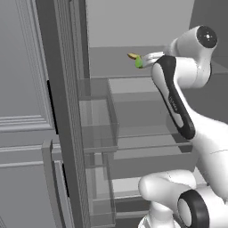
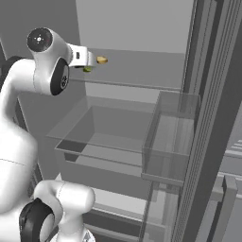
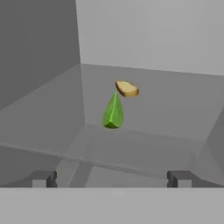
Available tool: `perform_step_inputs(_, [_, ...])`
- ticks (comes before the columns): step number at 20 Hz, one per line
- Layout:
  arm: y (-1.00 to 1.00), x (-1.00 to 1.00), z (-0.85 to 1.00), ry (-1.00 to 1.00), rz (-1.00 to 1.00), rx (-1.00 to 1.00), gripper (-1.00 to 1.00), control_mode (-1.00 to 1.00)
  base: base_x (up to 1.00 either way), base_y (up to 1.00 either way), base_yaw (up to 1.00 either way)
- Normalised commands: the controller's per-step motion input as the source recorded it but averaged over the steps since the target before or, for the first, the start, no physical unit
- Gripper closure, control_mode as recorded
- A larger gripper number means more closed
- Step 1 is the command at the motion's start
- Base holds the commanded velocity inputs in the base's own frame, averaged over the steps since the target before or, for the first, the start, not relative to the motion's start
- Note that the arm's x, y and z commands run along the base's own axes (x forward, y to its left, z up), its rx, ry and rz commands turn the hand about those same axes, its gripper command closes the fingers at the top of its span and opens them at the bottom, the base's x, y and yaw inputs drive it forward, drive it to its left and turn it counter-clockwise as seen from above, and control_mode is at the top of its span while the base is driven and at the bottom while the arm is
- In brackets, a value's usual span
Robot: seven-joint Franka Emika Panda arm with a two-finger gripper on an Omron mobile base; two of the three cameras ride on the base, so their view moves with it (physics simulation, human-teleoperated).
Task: Grab a lemon wedge from the fridge and one ice cube from the ice bowl, and put them in the glass of lemonade.
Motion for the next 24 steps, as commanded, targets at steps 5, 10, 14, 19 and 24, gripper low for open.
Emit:
perform_step_inputs(5, [0.32,0.93,-0.01,0.15,0.00,-0.03,-1.00,-1.00,0.00,0.00,0.00])
perform_step_inputs(10, [0.24,0.73,0.00,0.00,-0.07,0.00,-1.00,-1.00,0.00,0.00,0.00])
perform_step_inputs(14, [0.03,0.50,-0.27,0.00,-0.11,0.01,-1.00,-1.00,0.00,0.00,0.00])
perform_step_inputs(19, [-0.19,0.23,-0.07,0.05,-0.04,0.05,-1.00,-1.00,0.00,0.00,0.00])
perform_step_inputs(24, [-0.23,0.44,0.00,0.14,0.00,0.10,-1.00,-1.00,0.00,0.00,0.00])
